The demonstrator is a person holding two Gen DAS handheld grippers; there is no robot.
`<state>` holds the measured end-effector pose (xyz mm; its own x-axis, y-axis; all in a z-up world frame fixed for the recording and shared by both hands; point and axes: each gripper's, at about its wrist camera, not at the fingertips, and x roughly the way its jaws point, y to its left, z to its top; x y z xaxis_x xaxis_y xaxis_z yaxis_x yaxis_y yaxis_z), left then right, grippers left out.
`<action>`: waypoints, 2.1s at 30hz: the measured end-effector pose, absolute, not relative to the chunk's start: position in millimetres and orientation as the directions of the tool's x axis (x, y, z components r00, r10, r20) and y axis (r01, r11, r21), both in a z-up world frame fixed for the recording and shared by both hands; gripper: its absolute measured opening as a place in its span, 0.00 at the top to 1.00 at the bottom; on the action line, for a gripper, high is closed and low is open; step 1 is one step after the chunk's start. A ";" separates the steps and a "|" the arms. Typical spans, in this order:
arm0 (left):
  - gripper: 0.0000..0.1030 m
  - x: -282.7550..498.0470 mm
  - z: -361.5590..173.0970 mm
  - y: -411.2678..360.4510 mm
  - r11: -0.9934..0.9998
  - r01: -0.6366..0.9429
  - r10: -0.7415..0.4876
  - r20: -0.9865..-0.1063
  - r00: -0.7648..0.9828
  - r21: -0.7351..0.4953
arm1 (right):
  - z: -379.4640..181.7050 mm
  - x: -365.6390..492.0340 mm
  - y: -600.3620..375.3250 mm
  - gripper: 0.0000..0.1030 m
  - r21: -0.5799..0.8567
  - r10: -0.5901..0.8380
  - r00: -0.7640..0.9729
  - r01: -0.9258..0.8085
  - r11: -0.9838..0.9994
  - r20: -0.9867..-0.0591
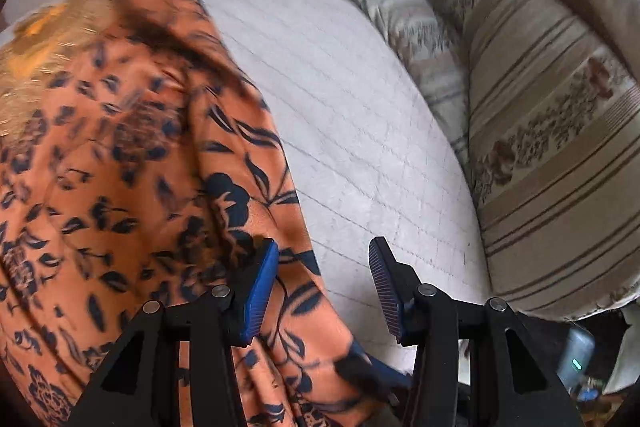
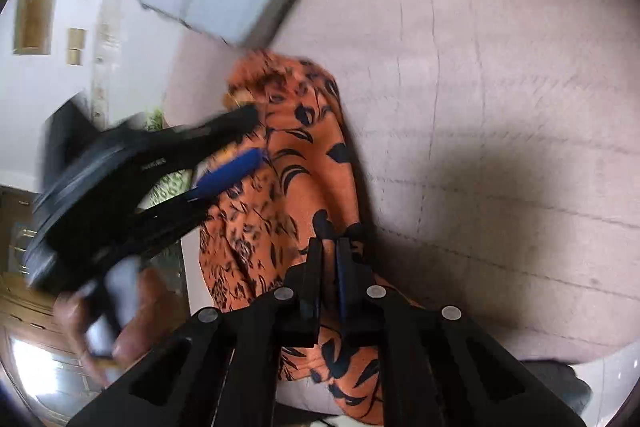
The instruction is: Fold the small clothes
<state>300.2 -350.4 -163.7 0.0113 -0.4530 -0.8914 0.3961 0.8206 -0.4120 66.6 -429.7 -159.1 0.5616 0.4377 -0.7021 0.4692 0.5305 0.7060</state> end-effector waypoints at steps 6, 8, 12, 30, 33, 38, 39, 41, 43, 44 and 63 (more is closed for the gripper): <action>0.56 302.2 -200.2 -374.0 0.865 0.444 -0.245 -0.969 -0.031 -0.233 | -162.1 49.3 -422.5 0.86 0.752 0.507 0.559 0.433 0.497 -0.656; 0.58 300.1 -208.9 -373.7 0.870 0.452 -0.197 -0.979 -0.044 -0.196 | -166.7 46.1 -424.6 0.85 0.782 0.549 0.557 0.418 0.462 -0.623; 0.64 289.0 -205.5 -368.1 0.869 0.451 -0.205 -0.978 -0.050 -0.205 | -159.8 33.1 -451.0 0.70 0.759 0.452 0.613 0.470 0.450 -0.648; 0.97 265.4 -164.7 -253.8 0.623 0.256 -0.763 -0.646 -0.011 -0.740 | -174.4 52.5 -466.2 0.36 0.781 0.516 0.587 0.453 0.430 -0.624; 0.94 267.0 -186.7 -201.7 0.584 0.186 -0.806 -0.592 0.017 -0.790 | -170.9 70.6 -455.8 0.36 0.809 0.555 0.589 0.411 0.420 -0.587; 0.91 264.1 -242.5 -128.5 0.734 0.037 -0.679 -0.730 0.084 -0.678 | -162.4 102.8 -420.0 0.36 0.803 0.588 0.550 0.347 0.485 -0.593; 0.91 260.8 -242.3 -122.8 0.723 0.037 -0.690 -0.718 0.094 -0.690 | -162.2 109.8 -410.4 0.36 0.789 0.590 0.528 0.337 0.514 -0.610; 0.88 252.9 -232.4 -124.9 0.746 0.076 -0.666 -0.736 0.124 -0.662 | -161.9 119.1 -405.6 0.36 0.772 0.584 0.512 0.332 0.542 -0.630; 0.70 246.1 -210.7 -140.6 0.767 0.164 -0.642 -0.748 0.169 -0.621 | -157.3 131.7 -404.6 0.36 0.741 0.556 0.502 0.328 0.586 -0.662; 0.58 245.9 -201.7 -146.1 0.771 0.199 -0.636 -0.750 0.184 -0.605 | -154.8 136.8 -406.7 0.36 0.733 0.544 0.505 0.337 0.591 -0.671; 0.99 241.0 -211.2 -142.5 0.752 0.163 -0.659 -0.724 0.203 -0.639 | -196.4 174.2 -405.1 0.63 0.683 0.479 0.496 0.418 0.599 -0.724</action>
<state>241.0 -142.5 -211.2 0.2031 -0.6594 -0.7238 0.1634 0.7517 -0.6389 174.2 -405.1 -196.4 0.4965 0.4786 -0.7242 0.4179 0.5994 0.6826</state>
